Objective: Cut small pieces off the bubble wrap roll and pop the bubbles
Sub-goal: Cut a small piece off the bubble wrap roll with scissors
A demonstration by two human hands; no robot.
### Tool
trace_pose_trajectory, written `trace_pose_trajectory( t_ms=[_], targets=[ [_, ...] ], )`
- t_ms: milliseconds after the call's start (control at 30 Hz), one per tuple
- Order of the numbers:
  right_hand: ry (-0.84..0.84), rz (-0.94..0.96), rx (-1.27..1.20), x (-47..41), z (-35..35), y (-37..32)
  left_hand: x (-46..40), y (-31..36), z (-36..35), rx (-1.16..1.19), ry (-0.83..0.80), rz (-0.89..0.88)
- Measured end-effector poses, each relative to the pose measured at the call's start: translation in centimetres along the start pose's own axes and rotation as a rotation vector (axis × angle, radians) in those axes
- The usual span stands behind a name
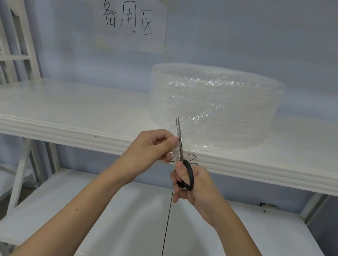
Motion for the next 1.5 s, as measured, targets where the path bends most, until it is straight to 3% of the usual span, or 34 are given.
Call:
trace_pose_trajectory(
  t_ms=[133, 267, 400, 700, 1500],
  targets=[
    [0.020, -0.016, 0.003, 0.2, 0.2, 0.4, 0.0, -0.1, 0.2, 0.036, -0.016, 0.020],
    [0.036, -0.019, -0.015, 0.4, 0.1, 0.5, -0.2, -0.6, 1.4, 0.171, 0.093, 0.117],
    [0.041, -0.018, -0.014, 0.5, 0.0, 0.3, -0.5, 0.6, 1.1, 0.001, 0.104, 0.024],
    [-0.010, -0.026, 0.019, 0.7, -0.4, 1.0, -0.4, 1.1, 1.0, 0.051, 0.142, -0.018],
    [0.013, 0.028, -0.002, -0.7, -0.1, -1.6, 0.2, 1.1, -0.5, 0.045, 0.037, -0.076]
  ],
)
Point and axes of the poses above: each hand's wrist, its own x-axis away from the middle knuckle, its own z-axis out of the back of the hand, y = z × x, the point moved 9 cm from there along -x, towards the middle knuckle, and after that the axes turned 9 degrees about -y, right-handed, at the moved point
